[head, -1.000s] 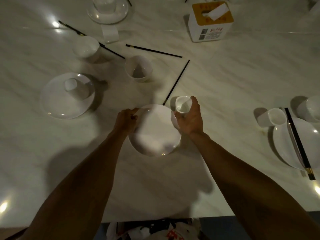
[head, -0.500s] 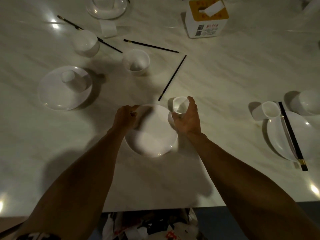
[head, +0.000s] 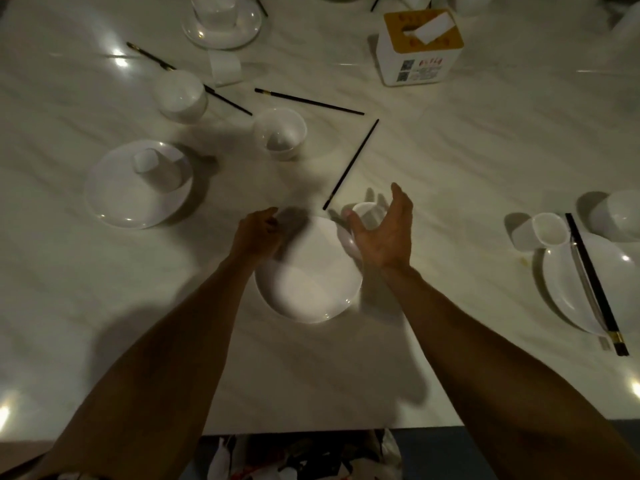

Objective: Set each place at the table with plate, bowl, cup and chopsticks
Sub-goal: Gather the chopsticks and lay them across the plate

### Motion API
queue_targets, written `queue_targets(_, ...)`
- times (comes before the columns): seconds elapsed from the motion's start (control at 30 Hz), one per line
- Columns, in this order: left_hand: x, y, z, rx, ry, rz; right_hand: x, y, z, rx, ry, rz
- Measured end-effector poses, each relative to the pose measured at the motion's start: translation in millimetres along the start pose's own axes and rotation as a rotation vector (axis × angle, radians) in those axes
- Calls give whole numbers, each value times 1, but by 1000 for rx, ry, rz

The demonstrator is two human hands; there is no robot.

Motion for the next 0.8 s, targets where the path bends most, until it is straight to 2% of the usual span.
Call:
queue_targets(0.1, -7, 11, 25, -69, 41, -30, 23, -14, 22, 23, 123, -76)
queue_targets(0.17, -17, 21, 46, -135, 46, -52, 39, -34, 39, 100, 179, -105)
queue_targets(0.33, -41, 23, 101, -184, -33, 8, 48, -83, 69, 323, 128, -254)
queue_targets(0.43, -49, 21, 133, -214, -65, 95, 43, -97, 78, 377, 107, -347)
queue_targets(0.5, -54, 18, 151, -196, -90, 197, 39, -103, 84, 405, 94, -391)
queue_targets(0.6, -62, 7, 172, -83, -169, 333, 36, -108, 91, 430, 74, -432)
queue_targets(0.7, -70, -3, 182, 30, -231, 321, 37, -111, 96, 417, 73, -466)
queue_targets(0.8, -71, -2, 180, 23, -249, 300, 38, -112, 98, 414, 66, -475)
Point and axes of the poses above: each hand's wrist, its own z-axis towards the middle knuckle, its own y-axis out of the back of the hand, x = y × z, the point moved 7 cm from there along z, towards the middle knuckle, and after that the axes turned 11 degrees about -x, right-handed, at the moved point
